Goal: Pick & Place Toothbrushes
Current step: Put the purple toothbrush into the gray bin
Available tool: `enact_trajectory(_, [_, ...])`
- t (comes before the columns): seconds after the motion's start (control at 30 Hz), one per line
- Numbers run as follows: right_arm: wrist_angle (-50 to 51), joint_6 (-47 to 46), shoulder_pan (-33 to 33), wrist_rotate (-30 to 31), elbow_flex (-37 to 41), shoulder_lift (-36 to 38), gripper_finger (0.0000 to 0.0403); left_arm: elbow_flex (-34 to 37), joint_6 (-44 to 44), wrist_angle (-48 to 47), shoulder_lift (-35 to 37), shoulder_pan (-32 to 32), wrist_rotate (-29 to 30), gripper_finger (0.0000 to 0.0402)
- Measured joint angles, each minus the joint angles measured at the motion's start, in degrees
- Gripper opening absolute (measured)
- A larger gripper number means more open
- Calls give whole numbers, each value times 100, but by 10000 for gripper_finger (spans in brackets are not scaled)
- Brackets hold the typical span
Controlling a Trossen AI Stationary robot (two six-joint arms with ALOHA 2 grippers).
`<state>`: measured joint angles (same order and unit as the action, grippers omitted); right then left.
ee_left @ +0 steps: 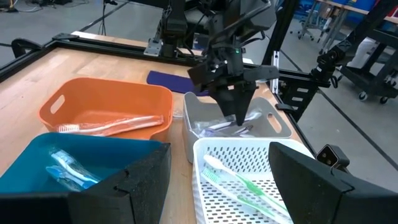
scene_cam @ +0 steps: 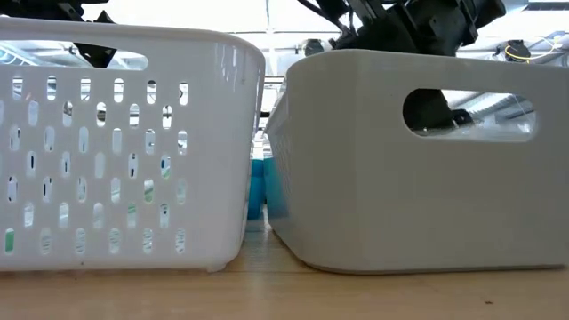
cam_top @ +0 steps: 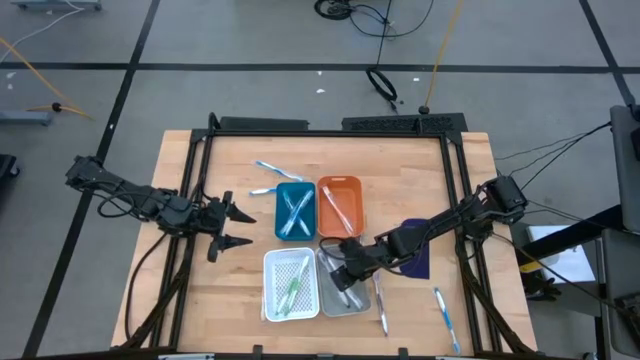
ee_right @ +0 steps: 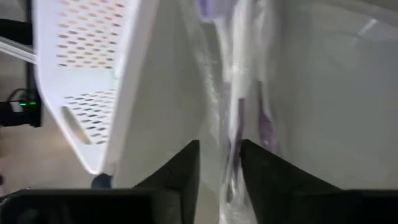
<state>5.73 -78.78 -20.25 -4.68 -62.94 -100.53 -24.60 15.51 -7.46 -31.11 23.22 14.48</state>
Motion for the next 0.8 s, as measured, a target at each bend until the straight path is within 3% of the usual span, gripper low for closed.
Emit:
enact_trajectory(0.3, [-253,-255,20,-281,0,2,160,1,-8,-1,-1,1,0,271])
enact_trajectory(0.57, [-206,-415,15,-274,-1,144,150,2,-15,0,0,2,0,271])
enact_trajectory(0.8, [124,-413,-7,318,-1,443,132,1,-37,-3,0,1,-2,271])
